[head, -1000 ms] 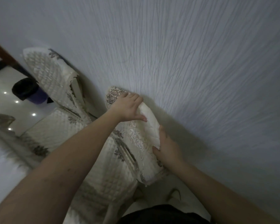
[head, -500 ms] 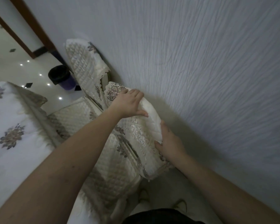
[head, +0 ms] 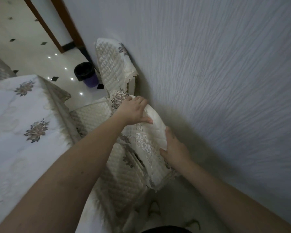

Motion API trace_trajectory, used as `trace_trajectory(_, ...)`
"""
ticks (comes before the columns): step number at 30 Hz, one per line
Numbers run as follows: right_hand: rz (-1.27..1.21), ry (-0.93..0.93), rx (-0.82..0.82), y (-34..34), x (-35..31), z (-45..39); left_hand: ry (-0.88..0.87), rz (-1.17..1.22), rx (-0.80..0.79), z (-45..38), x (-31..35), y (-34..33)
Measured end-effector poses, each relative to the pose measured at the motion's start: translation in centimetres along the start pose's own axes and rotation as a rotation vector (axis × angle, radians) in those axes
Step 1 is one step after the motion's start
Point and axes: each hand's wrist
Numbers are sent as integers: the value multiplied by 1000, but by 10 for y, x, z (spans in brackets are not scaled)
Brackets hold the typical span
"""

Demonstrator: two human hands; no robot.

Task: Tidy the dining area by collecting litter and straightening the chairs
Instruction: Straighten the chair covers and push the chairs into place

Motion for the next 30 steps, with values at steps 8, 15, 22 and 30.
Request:
trace_trajectory(8,10,12,-10,-7,-4,-12,42,87,29,6,-12,-12)
trace_trajectory(15,-18,-53,-36,-1,-10,-22,118,203,11,3,-9,-23)
trace_trajectory(22,-137,-36,-73,1,-11,-21,195,237,26,12,1,-25)
trace_trajectory(30,-208,2,-234,10,-3,-18,149,249,27,13,-7,-11)
Point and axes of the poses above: each hand's wrist, its own z-axis away from the middle knuckle, its own y-axis out of the back of the hand, x = y × z, and after that the axes turned 1 degree about z, right-handed
